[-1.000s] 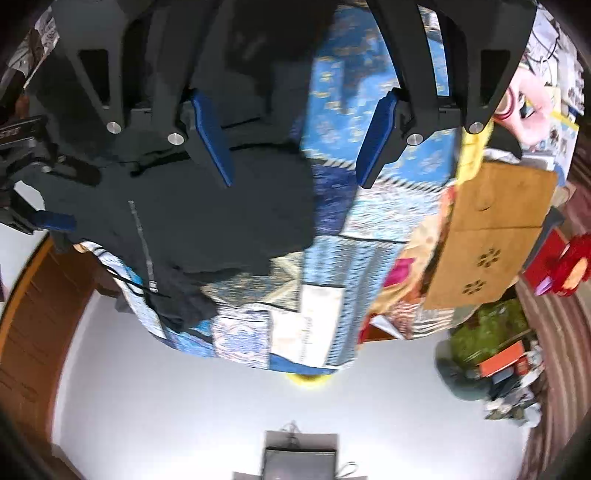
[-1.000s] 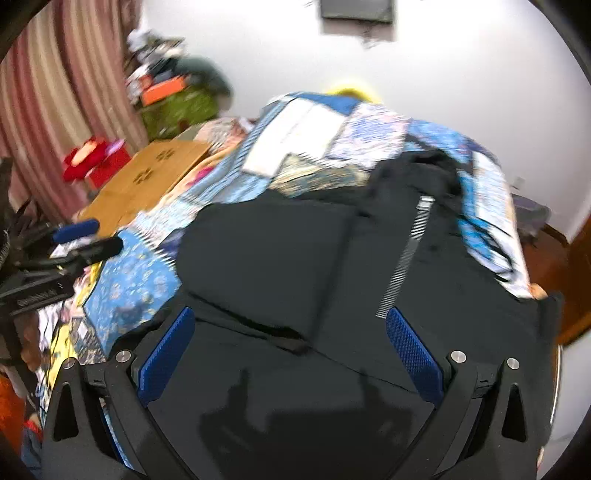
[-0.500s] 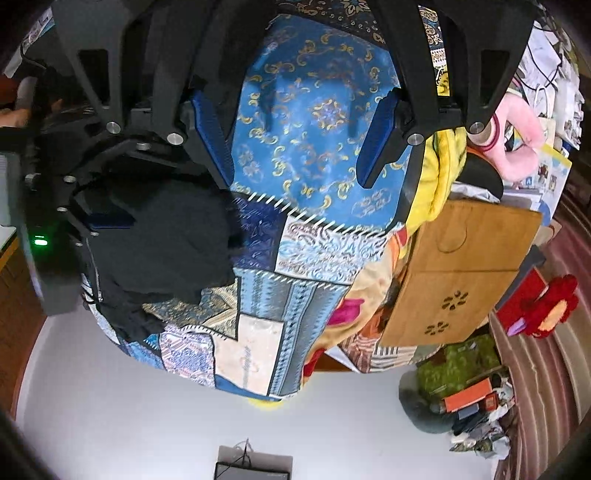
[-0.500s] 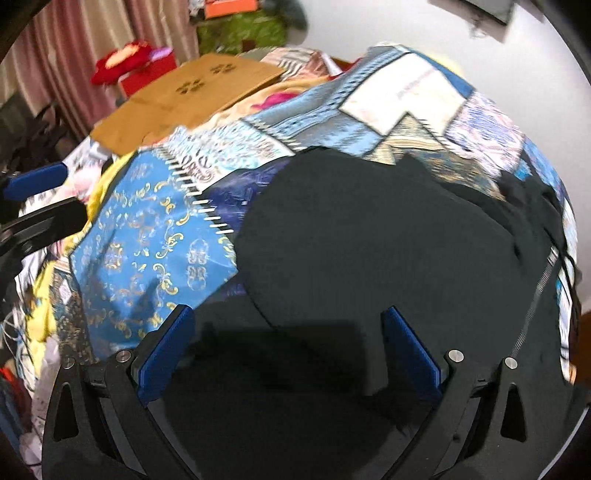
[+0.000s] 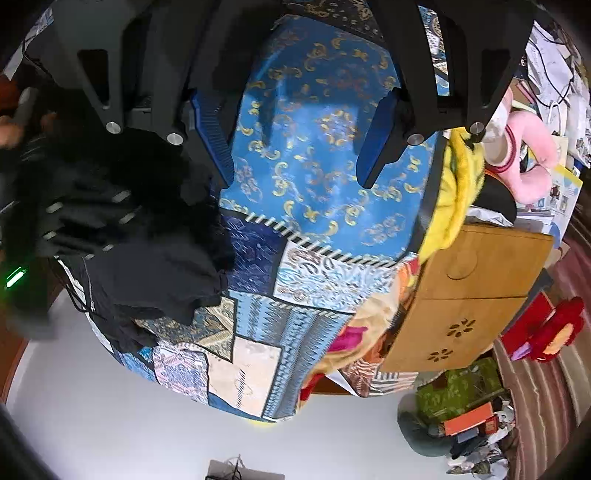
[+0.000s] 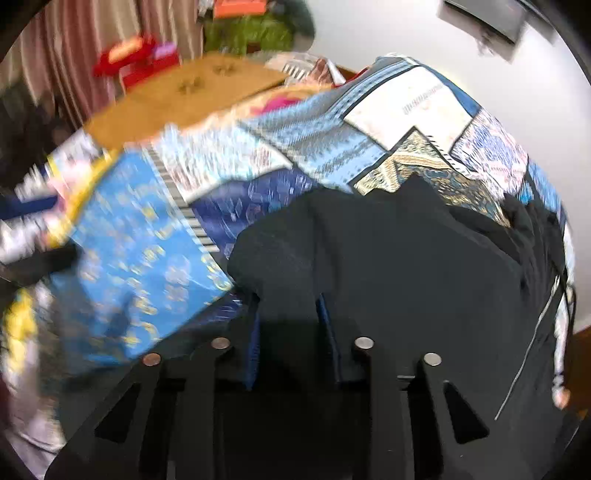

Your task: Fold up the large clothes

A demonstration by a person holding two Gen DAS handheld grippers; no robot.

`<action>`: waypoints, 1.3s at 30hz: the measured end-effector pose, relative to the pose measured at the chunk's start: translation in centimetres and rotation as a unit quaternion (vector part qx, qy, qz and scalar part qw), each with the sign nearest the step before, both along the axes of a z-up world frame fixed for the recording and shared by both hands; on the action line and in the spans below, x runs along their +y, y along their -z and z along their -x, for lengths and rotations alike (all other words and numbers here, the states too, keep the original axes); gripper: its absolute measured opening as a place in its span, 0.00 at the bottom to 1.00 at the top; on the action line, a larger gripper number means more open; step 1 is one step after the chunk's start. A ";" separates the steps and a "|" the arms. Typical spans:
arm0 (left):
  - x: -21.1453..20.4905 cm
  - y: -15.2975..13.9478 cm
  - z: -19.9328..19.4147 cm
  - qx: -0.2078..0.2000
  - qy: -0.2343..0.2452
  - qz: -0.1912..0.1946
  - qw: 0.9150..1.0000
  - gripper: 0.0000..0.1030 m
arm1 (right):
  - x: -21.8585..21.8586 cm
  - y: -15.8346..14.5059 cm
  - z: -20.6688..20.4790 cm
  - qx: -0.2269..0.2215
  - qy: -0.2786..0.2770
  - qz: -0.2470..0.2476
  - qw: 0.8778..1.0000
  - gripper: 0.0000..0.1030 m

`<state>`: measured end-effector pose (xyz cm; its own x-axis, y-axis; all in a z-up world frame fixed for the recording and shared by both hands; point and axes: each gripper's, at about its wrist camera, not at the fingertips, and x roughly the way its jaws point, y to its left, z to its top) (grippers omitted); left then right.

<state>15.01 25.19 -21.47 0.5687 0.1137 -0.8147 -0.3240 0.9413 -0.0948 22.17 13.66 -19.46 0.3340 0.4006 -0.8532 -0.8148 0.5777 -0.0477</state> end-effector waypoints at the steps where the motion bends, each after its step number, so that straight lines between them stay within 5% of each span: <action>1: -0.4 0.2 -0.2 0.004 0.005 0.001 1.000 0.66 | -0.8 -0.8 0.0 0.005 0.006 -0.016 1.000 0.21; 9: -4.2 1.6 -1.8 0.024 0.036 -0.007 0.999 0.66 | -9.5 -7.6 -2.3 0.005 0.114 -0.130 0.985 0.20; 17: -8.7 4.0 -4.4 0.058 0.082 -0.020 0.995 0.66 | -18.8 -11.6 -3.7 -0.048 0.211 -0.171 0.961 0.19; 27: -9.1 4.9 -5.6 0.070 0.046 -0.014 0.996 0.66 | -28.2 -9.4 -3.7 -0.005 0.304 -0.187 0.934 0.17; 39: -9.9 4.7 -4.7 0.074 0.040 -0.017 0.996 0.66 | -35.1 -3.5 -2.2 0.038 0.394 -0.132 0.909 0.13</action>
